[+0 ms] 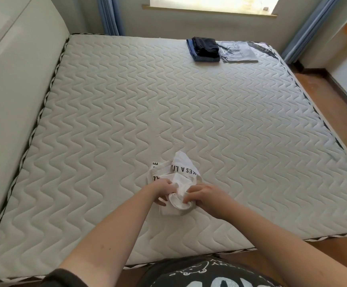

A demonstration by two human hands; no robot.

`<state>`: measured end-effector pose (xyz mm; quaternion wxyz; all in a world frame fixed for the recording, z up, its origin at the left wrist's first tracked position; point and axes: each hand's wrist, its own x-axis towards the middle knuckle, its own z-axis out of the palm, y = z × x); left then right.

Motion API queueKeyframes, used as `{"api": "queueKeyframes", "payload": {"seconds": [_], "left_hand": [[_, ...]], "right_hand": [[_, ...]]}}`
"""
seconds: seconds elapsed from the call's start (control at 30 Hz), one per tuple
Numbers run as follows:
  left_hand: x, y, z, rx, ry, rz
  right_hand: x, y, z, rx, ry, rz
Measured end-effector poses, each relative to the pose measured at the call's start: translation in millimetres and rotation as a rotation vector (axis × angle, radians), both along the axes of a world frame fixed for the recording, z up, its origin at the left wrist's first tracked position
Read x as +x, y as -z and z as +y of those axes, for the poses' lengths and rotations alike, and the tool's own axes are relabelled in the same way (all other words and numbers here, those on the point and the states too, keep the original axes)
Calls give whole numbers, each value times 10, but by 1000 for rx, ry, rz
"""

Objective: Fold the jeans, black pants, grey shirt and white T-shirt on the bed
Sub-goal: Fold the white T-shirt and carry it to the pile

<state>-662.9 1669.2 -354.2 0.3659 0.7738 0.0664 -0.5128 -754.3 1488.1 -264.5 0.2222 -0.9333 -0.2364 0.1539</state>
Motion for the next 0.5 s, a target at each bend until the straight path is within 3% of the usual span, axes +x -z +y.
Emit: {"api": "queueKeyframes", "payload": {"seconds": [0.13, 0.27, 0.43, 0.5], "left_hand": [[-9, 41, 63, -107, -160, -39], [5, 48, 136, -150, -172, -39], [-21, 57, 126, -78, -185, -187], [-52, 28, 98, -97, -222, -181]], "right_hand": [[-35, 60, -99, -10, 101, 70], [-36, 152, -211, -25, 213, 151], [-37, 272, -337, 88, 357, 468], [-27, 341, -409, 147, 512, 491]]}}
